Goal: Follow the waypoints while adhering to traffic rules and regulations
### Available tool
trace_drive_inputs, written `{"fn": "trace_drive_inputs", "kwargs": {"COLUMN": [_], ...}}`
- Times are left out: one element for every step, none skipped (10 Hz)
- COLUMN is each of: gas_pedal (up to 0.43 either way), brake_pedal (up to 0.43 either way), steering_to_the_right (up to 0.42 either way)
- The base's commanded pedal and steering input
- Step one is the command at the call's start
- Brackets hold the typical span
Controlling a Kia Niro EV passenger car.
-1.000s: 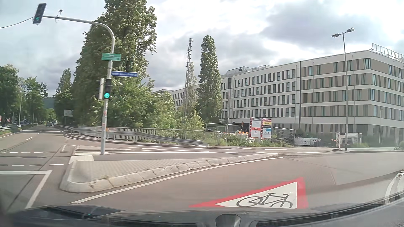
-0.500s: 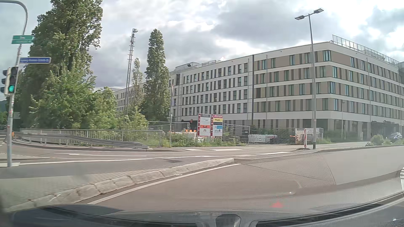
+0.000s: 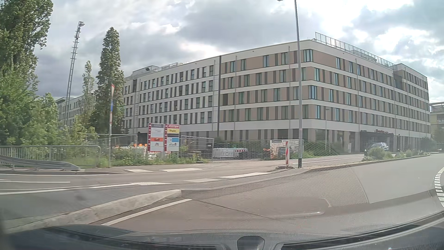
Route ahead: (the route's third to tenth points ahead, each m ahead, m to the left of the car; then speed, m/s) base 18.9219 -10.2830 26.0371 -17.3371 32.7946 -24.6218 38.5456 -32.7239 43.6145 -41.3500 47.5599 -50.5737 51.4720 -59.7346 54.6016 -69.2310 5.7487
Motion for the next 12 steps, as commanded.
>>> {"fn": "trace_drive_inputs", "kwargs": {"gas_pedal": [0.098, 0.098, 0.098, 0.098, 0.098, 0.11, 0.13, 0.13, 0.13, 0.13, 0.13, 0.13], "brake_pedal": [0.0, 0.0, 0.0, 0.0, 0.0, 0.0, 0.0, 0.0, 0.0, 0.0, 0.0, 0.0], "steering_to_the_right": [0.342, 0.341, 0.341, 0.337, 0.335, 0.333, 0.327, 0.317, 0.311, 0.304, 0.297, 0.287]}}
